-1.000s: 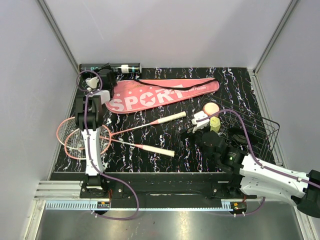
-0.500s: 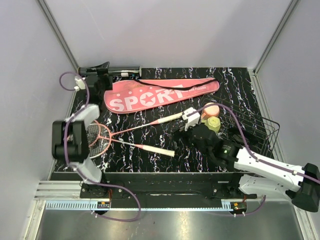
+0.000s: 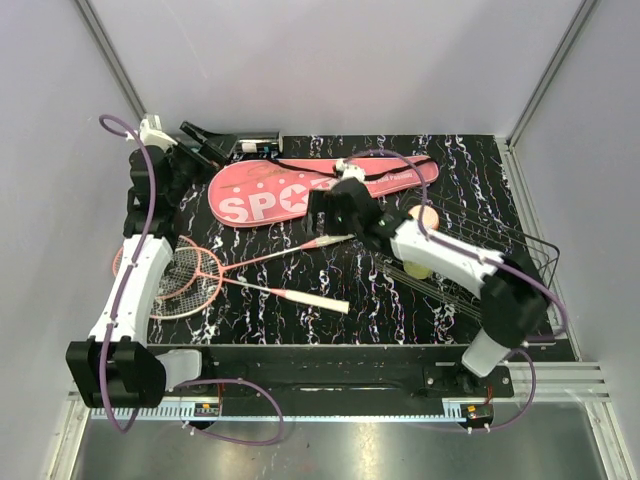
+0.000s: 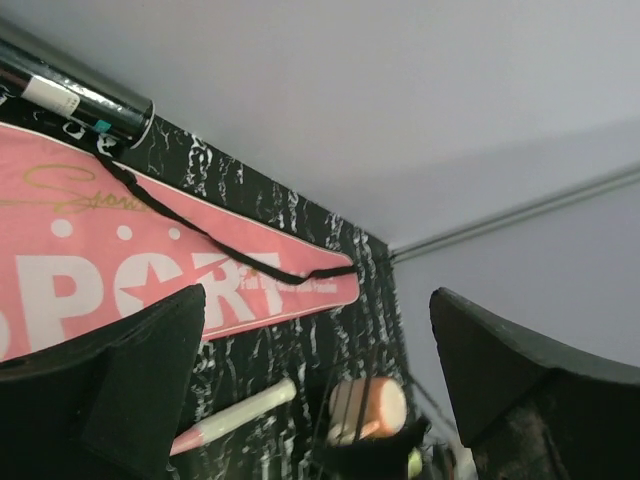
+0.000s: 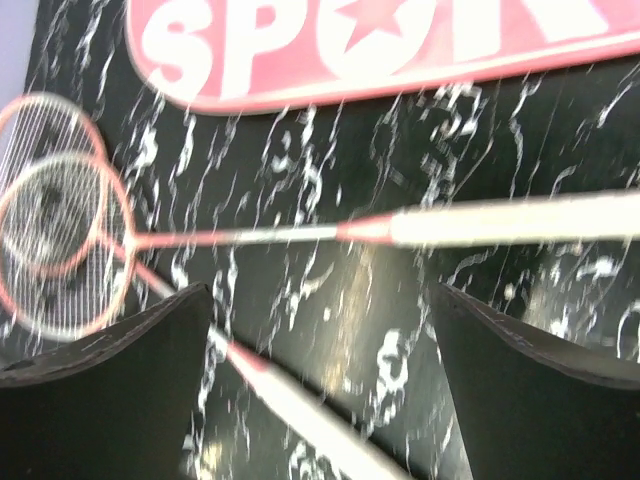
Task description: Pack up the badminton gear
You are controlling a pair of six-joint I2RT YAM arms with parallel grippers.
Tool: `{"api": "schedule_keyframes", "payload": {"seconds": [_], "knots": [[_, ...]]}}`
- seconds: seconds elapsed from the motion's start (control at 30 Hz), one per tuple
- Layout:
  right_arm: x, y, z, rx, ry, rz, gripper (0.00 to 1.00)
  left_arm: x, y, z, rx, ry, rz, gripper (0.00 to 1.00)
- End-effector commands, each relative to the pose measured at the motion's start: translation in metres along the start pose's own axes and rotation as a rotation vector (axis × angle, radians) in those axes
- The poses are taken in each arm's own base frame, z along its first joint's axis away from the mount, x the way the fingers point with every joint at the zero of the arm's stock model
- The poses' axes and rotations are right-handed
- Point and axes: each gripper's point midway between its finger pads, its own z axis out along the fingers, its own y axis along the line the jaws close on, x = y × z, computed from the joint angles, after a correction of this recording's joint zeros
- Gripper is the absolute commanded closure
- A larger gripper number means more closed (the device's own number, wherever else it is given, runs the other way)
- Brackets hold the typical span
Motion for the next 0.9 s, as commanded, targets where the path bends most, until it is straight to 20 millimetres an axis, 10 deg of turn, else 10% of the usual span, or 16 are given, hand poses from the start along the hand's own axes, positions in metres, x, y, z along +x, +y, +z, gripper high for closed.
{"api": "schedule_keyframes", "payload": {"seconds": [0.0,0.23,0.37,0.53,0.87], "knots": [[-0.048,-0.022,0.048,0.173,-0.065,0.073,0.0,0.011,-0.008,-0.026,0.018,0.098,0.213,0.02],[-0.113,-0.105,0.105,0.453,-0.219,0.28,0.0,0.016,-0.01,-0.04,0.052,0.081,0.215,0.02],[-0.149,-0.112,0.138,0.454,-0.283,0.228,0.0,0.019,-0.008,-0.041,0.047,0.09,0.192,0.02],[-0.124,-0.081,0.209,0.151,-0.118,-0.194,0.0,0.025,-0.009,-0.039,0.069,0.116,0.17,0.02],[-0.112,-0.096,0.258,0.122,-0.093,-0.643,0.0,0.037,0.002,-0.03,0.065,0.172,0.128,0.03]]}}
